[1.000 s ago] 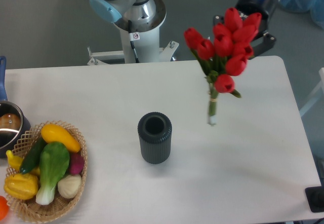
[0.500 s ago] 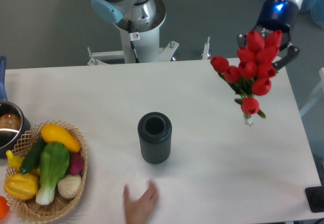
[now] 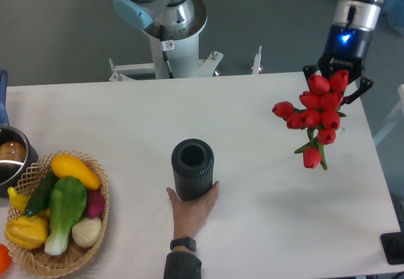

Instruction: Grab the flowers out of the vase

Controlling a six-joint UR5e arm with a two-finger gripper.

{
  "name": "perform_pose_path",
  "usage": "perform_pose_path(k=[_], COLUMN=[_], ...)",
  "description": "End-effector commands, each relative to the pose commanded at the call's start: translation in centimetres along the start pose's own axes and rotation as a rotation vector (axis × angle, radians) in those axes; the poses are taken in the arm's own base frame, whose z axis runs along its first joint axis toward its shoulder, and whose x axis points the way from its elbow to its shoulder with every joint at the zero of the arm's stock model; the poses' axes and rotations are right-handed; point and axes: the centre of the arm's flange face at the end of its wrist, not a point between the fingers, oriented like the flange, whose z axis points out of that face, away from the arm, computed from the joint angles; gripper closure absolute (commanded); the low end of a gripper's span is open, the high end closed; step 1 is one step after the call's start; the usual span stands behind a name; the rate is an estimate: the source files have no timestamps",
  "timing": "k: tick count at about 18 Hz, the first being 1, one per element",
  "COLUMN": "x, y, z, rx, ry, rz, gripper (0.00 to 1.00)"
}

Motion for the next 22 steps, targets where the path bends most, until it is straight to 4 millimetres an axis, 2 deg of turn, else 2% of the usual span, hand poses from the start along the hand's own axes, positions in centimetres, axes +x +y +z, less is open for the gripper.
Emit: perform_pose_path(k=[8,18,22], x=[1.4,3.5,3.7], y=[-1.9,-5.0,-5.1], z=[2.4,5.3,6.2], rx=[-0.237,-0.383,-0.385], ry=[0.044,0.117,0.130], rz=[0.076,0.161,0.167], gripper=[1.00,0.97,0.97])
